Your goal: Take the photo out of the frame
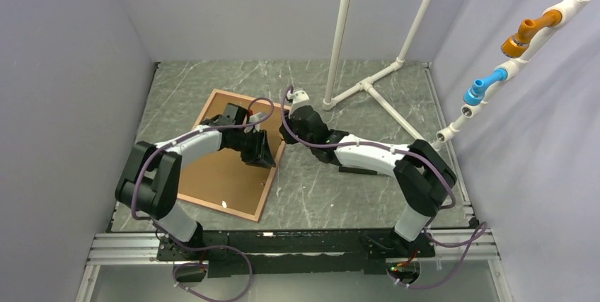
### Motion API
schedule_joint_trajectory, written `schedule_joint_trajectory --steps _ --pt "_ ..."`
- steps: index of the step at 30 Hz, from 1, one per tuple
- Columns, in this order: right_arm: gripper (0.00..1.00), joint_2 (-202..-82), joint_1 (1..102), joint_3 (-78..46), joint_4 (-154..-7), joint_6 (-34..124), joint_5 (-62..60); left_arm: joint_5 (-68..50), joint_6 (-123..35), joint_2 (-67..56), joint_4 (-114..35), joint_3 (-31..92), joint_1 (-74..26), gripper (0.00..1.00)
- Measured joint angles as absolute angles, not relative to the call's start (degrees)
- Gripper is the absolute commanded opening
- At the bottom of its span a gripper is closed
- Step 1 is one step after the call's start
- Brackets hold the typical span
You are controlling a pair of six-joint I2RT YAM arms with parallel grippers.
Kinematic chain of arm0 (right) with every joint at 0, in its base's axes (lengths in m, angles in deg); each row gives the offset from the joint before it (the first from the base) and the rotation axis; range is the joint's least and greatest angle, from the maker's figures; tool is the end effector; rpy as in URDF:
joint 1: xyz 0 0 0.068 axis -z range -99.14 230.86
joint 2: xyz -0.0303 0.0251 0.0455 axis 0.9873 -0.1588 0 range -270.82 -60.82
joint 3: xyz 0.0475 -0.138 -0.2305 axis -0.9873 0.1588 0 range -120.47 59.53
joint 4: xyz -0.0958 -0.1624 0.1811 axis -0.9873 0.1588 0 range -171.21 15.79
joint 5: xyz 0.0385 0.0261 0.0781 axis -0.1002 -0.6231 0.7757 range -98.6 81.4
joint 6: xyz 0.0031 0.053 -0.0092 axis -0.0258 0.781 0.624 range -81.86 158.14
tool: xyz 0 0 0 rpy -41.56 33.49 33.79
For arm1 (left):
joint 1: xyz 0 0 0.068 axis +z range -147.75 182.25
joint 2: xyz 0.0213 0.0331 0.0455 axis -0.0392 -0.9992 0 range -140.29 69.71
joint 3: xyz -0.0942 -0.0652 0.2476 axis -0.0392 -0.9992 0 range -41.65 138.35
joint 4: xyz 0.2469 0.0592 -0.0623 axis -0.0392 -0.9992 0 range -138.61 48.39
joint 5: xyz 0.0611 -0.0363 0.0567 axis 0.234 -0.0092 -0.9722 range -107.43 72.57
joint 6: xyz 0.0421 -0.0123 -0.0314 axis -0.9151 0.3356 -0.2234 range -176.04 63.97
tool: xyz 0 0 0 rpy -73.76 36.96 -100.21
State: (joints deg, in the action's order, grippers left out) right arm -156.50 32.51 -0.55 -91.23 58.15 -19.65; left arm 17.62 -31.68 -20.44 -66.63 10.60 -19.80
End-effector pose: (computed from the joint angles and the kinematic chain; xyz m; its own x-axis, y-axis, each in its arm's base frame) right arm 0.2566 0.2783 0.2353 -0.4813 -0.0359 -0.8758 -0.4829 0.8447 0.2308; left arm 0.2683 -0.1307 0.1824 -0.9785 0.0320 -0.2037 0.1602 0.7397 -0.6536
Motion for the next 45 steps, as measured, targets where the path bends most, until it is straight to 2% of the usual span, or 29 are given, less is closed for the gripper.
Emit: schedule_joint_trajectory --steps 8,17,31,45 --pt "0.00 -160.89 32.57 -1.75 -92.85 58.13 -20.33 24.42 -27.72 -27.67 -61.31 8.26 -19.45 0.34" --pt "0.00 -162.79 32.68 -2.67 -92.85 58.07 -20.50 27.70 -24.53 -29.57 -57.21 6.58 -19.21 0.28" --pt "0.00 -162.09 32.72 -4.74 -90.42 55.40 -22.58 27.78 -23.54 -29.57 -56.72 6.14 -18.29 0.23" --pt "0.00 -167.03 32.75 -7.28 -93.22 51.47 -25.05 27.98 -22.39 -29.57 -56.02 5.47 -17.61 0.18"
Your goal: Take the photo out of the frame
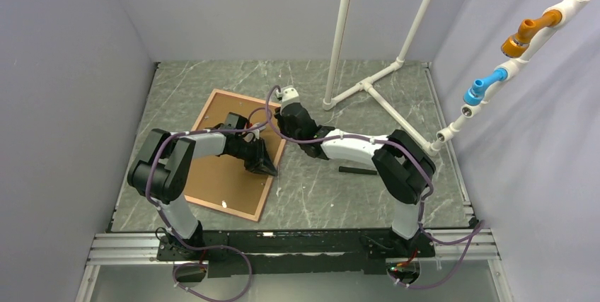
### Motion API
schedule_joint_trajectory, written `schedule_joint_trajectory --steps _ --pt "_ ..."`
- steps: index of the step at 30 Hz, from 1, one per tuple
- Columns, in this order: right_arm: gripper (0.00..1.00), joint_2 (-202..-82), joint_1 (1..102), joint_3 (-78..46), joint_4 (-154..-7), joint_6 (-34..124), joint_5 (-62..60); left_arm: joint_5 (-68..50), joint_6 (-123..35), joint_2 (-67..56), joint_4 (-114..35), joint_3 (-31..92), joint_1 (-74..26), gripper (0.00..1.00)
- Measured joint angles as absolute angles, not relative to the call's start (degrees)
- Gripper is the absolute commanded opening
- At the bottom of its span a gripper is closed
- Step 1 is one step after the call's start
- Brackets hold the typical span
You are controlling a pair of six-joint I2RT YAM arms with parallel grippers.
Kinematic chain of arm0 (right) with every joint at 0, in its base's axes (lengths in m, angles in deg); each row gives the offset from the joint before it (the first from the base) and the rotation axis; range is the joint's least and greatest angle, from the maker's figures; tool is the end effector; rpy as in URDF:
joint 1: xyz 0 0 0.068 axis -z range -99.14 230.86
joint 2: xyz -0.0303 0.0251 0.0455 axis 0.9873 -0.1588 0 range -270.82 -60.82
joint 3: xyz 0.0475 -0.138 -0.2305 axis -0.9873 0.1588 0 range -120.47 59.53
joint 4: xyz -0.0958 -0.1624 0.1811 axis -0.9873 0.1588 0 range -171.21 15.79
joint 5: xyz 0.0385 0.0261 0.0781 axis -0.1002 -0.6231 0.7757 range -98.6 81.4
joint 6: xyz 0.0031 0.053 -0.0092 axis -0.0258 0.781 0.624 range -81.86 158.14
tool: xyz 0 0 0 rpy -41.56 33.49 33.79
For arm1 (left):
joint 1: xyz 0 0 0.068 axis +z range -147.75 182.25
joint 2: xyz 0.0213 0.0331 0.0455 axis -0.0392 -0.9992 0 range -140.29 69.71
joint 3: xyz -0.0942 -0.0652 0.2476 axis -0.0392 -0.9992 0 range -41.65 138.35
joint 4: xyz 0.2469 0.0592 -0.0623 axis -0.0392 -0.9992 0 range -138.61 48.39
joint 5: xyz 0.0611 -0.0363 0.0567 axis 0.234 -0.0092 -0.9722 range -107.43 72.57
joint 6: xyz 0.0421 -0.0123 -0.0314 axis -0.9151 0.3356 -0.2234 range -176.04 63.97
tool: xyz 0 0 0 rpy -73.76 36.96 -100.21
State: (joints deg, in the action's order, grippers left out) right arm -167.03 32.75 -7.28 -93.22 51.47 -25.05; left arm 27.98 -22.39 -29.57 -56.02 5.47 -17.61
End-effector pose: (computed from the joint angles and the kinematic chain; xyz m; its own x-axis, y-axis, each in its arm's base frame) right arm 0.2859 0.3038 0.2081 -0.4248 -0.1426 -0.8940 -0.4605 0.8842 0.0778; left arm 0.2731 -0.1256 0.1265 -0.9981 -0.0531 0.0312 -0.0581 0.6423 -0.7643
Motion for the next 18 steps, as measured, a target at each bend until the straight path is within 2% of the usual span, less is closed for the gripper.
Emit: schedule_joint_trajectory --steps 10,18 --pt "0.00 -168.08 30.69 -7.28 -95.17 48.19 -31.28 27.87 -22.28 -29.57 -55.94 5.44 -17.35 0.17" --pt "0.00 -171.82 28.22 -7.11 -103.82 41.30 -39.87 27.78 -21.88 -29.57 -55.96 5.47 -16.65 0.17"
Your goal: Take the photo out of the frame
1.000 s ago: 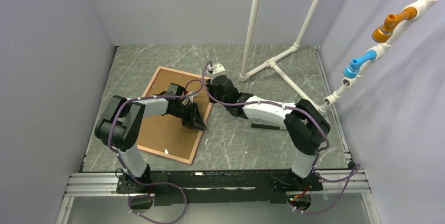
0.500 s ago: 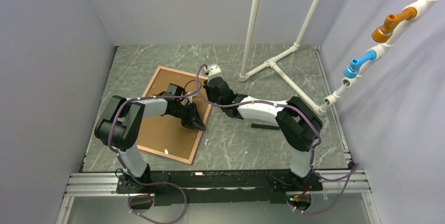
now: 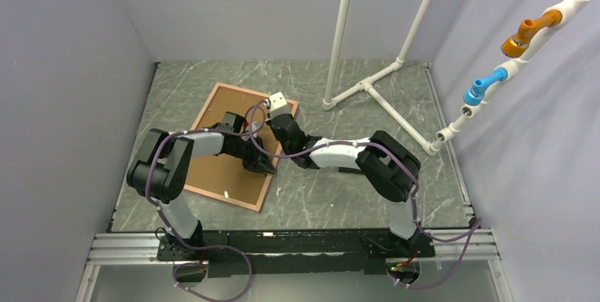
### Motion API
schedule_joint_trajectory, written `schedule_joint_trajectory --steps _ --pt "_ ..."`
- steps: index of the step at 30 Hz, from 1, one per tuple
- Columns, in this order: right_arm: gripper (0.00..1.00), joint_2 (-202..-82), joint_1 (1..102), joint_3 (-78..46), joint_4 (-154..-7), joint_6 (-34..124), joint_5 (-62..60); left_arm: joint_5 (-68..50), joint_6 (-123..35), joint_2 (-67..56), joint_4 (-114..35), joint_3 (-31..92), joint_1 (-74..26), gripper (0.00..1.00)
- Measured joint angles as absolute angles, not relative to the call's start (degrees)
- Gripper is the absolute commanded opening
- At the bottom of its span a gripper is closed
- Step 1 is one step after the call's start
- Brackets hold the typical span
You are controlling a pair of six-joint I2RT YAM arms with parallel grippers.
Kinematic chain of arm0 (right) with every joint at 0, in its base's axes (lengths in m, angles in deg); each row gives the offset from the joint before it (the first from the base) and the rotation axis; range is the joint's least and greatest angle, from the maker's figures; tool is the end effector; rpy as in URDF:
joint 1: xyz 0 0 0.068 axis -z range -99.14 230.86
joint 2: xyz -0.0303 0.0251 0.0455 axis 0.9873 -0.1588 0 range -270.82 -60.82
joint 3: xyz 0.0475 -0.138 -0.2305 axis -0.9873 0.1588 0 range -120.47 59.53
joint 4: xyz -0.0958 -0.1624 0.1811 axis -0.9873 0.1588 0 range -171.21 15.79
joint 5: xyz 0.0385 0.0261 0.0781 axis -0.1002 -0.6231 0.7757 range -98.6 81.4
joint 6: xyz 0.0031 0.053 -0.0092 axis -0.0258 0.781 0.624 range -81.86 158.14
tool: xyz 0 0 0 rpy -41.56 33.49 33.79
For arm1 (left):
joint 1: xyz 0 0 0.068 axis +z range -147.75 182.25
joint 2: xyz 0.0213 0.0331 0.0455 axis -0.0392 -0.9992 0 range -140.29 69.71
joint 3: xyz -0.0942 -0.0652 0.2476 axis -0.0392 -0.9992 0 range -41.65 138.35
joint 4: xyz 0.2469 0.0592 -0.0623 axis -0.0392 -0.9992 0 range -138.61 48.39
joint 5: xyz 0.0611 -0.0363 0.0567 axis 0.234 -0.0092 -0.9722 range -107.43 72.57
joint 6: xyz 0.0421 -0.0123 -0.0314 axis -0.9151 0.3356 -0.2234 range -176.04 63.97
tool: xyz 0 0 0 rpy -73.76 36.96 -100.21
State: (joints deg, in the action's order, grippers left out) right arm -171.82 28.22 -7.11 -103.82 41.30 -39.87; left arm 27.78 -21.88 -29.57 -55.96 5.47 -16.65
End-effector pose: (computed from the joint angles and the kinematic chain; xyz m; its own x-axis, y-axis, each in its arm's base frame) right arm 0.2747 0.3296 0.1928 -0.2459 -0.2445 -0.9380 -0.3738 0.9167 -0.1410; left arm 0.2754 -0.1209 0.1264 -0.9964 -0.0770 0.0358 -0.0770 0.6425 -0.7624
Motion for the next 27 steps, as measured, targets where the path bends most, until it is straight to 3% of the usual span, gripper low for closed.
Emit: schedule_joint_trajectory --steps 10,27 --pt "0.00 -175.97 27.04 -6.97 -112.96 33.35 -46.60 28.13 -20.35 -30.23 -55.72 5.44 -16.21 0.17" --pt "0.00 -170.44 36.18 -11.11 -98.66 45.50 -34.71 28.00 -21.49 -30.14 -55.78 5.47 -16.39 0.17"
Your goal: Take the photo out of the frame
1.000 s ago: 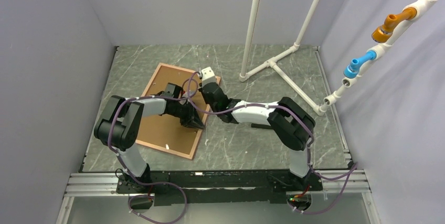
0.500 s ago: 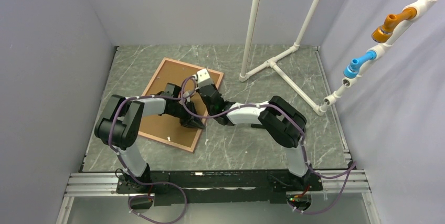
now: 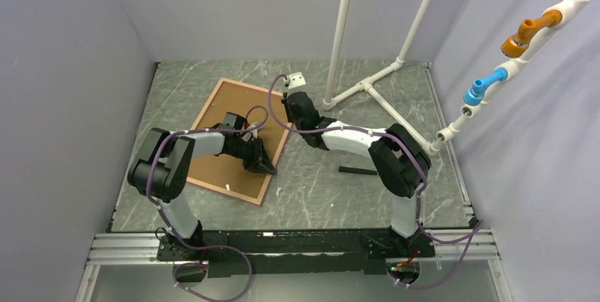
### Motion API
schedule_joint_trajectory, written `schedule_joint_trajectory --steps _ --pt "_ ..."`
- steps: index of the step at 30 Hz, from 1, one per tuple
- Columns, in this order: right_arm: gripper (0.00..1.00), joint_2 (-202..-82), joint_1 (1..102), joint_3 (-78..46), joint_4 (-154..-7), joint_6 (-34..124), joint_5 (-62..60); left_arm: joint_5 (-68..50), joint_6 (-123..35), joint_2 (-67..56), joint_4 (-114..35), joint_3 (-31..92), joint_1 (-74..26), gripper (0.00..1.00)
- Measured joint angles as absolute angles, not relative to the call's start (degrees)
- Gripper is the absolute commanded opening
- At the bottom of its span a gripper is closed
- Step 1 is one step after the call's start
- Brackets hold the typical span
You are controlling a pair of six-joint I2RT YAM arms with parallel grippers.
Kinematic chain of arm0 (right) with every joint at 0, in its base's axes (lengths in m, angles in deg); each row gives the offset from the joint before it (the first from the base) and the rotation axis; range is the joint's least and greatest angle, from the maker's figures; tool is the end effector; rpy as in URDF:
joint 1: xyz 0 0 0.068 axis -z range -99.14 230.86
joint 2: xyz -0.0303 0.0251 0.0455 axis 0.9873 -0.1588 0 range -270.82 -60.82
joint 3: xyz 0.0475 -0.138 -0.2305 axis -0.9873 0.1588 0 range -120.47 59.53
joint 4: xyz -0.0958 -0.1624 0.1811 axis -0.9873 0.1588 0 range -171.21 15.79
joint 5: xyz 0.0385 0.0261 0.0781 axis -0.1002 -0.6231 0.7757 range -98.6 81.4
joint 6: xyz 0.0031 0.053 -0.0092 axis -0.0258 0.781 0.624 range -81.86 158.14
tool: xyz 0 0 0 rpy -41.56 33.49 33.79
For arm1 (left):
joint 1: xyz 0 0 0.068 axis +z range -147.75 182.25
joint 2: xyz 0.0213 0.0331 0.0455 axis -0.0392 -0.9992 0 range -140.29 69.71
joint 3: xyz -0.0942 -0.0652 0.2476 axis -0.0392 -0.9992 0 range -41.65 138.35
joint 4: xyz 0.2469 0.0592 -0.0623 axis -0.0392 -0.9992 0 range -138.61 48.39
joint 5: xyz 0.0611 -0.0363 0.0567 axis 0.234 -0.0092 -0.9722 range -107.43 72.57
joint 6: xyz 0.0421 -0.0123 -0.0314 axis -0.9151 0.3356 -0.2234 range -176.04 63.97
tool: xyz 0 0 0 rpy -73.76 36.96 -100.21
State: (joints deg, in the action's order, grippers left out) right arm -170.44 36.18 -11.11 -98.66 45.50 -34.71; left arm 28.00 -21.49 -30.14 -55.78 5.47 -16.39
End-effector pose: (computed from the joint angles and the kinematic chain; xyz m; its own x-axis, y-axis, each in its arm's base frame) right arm 0.3205 0.2950 0.2158 -0.3025 -0.1374 -0.9432 -0.3041 0.9518 -0.0411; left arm 0.2762 -0.1199 0.1239 -0.9952 -0.0844 0.0486 -0.0915 0.6408 -0.7622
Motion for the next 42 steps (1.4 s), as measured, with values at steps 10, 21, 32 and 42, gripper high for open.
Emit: schedule_joint_trajectory --steps 10,21,32,42 --pt "0.00 -172.76 39.22 -13.95 -96.91 47.55 -30.21 28.00 -21.51 -30.14 -55.78 5.47 -16.39 0.17" --pt "0.00 -176.32 39.26 -20.88 -92.85 49.15 -26.97 28.02 -21.51 -30.14 -55.78 5.47 -16.39 0.17" --pt "0.00 -177.22 39.26 -22.71 -86.82 50.79 -26.47 28.00 -21.51 -30.14 -55.78 5.47 -16.39 0.17" --pt "0.00 -177.17 39.48 -27.06 -76.65 53.72 -23.36 27.98 -21.97 -30.14 -55.81 5.47 -16.39 0.17"
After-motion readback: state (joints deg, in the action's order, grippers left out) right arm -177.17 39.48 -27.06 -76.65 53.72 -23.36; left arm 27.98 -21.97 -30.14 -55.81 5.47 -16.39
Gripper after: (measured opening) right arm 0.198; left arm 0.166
